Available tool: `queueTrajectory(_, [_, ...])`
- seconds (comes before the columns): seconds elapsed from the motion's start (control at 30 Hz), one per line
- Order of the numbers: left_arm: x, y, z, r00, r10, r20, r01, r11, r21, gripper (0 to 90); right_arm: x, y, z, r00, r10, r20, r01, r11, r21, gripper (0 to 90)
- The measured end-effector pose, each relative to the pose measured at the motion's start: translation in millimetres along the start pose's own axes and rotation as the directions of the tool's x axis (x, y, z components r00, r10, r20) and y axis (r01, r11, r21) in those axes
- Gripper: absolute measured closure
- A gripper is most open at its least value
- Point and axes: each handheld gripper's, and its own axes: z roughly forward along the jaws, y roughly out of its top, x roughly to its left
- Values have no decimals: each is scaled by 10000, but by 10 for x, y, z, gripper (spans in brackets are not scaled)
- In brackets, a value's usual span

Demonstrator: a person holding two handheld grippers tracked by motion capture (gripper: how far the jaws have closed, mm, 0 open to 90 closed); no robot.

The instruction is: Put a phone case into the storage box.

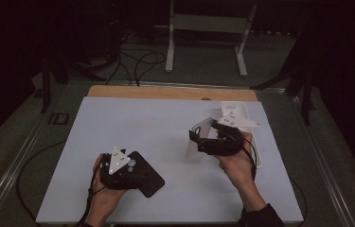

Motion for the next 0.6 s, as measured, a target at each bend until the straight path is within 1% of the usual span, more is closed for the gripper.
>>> queueTrajectory(0.13, [74,-57,-47,10000,-41,-82,41,10000,20,4,-89,37,9,9998,43,183,-43,10000,-9,170])
queueTrajectory(0.3, [163,-149,-105,9996,-220,-174,218,9997,-144,4,-175,51,38,9993,179,317,-178,9998,-13,170])
queueTrajectory(0.37, [194,-178,-123,9994,-248,-247,243,9995,-176,5,-197,57,50,9992,174,355,-174,9998,-12,169])
queueTrajectory(0.43, [227,-207,-129,9993,-298,-212,295,9994,-157,4,-217,73,58,9989,128,443,-128,9999,-10,169])
queueTrajectory(0.5, [256,-232,-131,9989,-311,-350,307,9995,-122,4,-236,93,66,9986,44,520,-43,10000,-21,169])
queueTrajectory(0.53, [271,-242,-134,9987,-361,-366,356,9993,-126,4,-240,106,68,9986,95,521,-94,10000,-21,169])
queueTrajectory(0.6, [293,-253,-145,9981,-475,-395,468,9987,-190,5,-264,131,78,9980,-4,633,5,10000,-13,170])
